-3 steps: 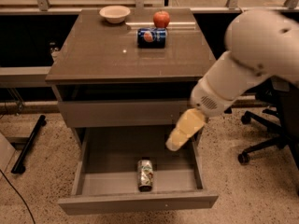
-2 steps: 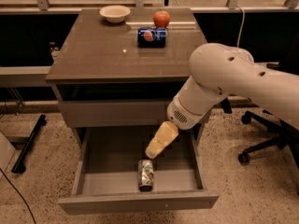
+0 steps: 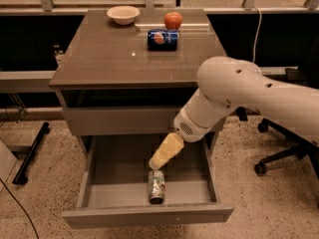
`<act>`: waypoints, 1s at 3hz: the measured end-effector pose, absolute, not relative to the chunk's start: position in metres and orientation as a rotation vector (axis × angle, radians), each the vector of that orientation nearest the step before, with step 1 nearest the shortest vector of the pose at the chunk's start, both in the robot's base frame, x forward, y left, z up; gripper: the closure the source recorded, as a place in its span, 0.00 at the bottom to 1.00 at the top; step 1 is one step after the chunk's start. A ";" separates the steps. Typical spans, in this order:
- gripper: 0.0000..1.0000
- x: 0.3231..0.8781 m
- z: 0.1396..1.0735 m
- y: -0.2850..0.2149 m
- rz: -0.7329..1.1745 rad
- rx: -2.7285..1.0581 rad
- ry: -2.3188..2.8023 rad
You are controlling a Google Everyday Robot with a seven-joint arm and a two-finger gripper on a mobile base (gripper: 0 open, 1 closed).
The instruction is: Pick 7up can from middle drawer and place on counter
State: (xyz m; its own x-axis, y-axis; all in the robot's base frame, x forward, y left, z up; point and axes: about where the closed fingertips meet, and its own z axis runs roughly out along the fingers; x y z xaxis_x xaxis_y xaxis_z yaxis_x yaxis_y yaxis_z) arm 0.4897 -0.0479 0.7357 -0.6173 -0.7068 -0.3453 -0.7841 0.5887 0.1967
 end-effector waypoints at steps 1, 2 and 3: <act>0.00 0.499 0.708 -0.038 0.528 -1.173 2.634; 0.00 0.511 0.682 -0.031 0.528 -1.125 2.690; 0.00 0.524 0.653 -0.025 0.551 -1.069 2.755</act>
Offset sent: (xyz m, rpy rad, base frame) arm 0.0382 0.0229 -0.0843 -0.0187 0.1171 -0.1365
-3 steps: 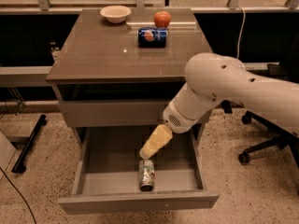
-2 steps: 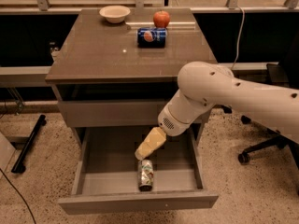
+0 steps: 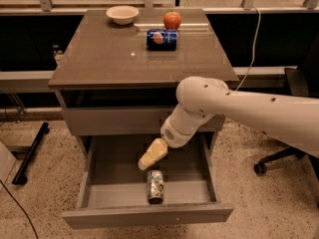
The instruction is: Pick 7up can from middle drawer and place on counter
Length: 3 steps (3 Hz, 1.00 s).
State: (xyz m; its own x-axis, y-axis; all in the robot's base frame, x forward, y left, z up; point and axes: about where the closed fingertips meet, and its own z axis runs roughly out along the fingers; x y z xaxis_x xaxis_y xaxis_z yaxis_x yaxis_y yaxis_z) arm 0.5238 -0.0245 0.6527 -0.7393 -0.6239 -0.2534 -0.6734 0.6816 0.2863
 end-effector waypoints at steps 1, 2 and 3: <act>0.00 0.536 0.618 -0.025 0.565 -0.987 2.820; 0.00 0.536 0.610 -0.024 0.571 -0.975 2.842; 0.00 0.537 0.597 -0.020 0.570 -0.953 2.889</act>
Offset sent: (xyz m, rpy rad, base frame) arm 0.0106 -0.0001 -0.0302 -0.0066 0.0412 -0.0503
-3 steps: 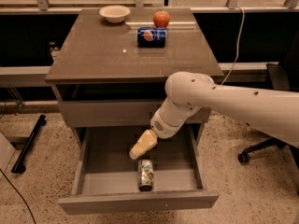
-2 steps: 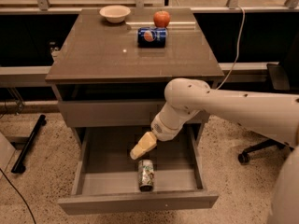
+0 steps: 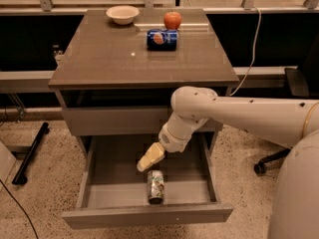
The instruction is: Pick 7up can from middle drawer and place on counter
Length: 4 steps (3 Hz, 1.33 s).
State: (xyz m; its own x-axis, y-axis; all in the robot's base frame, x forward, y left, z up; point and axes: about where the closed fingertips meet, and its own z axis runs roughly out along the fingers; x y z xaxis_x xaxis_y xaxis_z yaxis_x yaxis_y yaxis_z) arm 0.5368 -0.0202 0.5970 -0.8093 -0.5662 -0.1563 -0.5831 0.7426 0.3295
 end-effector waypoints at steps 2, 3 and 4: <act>0.00 0.555 0.521 -0.012 0.550 -0.656 3.046; 0.00 0.559 0.481 -0.014 0.509 -0.403 3.119; 0.00 0.557 0.456 -0.017 0.485 -0.207 3.159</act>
Offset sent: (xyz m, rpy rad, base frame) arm 0.0302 0.0116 -0.1070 -0.0816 0.1257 -0.2887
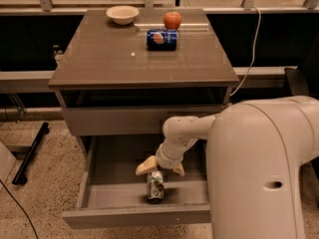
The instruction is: Pick 7up can from middle drawer and place on counter
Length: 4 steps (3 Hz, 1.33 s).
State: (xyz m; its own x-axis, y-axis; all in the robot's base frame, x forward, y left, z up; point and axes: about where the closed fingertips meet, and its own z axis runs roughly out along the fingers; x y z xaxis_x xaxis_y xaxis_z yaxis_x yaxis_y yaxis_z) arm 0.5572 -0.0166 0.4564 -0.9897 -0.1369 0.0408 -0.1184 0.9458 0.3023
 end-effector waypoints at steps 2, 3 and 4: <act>0.00 0.556 0.402 -0.023 -0.407 -0.061 -2.981; 0.15 0.555 0.379 -0.021 -0.410 -0.126 -2.938; 0.38 0.553 0.365 -0.020 -0.432 -0.179 -2.904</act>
Offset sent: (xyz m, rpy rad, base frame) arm 0.0005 -0.0090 -0.0853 -0.0605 0.1488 -0.2415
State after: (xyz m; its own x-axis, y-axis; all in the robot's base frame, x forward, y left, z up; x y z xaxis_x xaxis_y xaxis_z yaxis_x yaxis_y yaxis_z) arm 0.5531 -0.0196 0.3647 -0.9727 0.0897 0.2138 0.1481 0.9499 0.2753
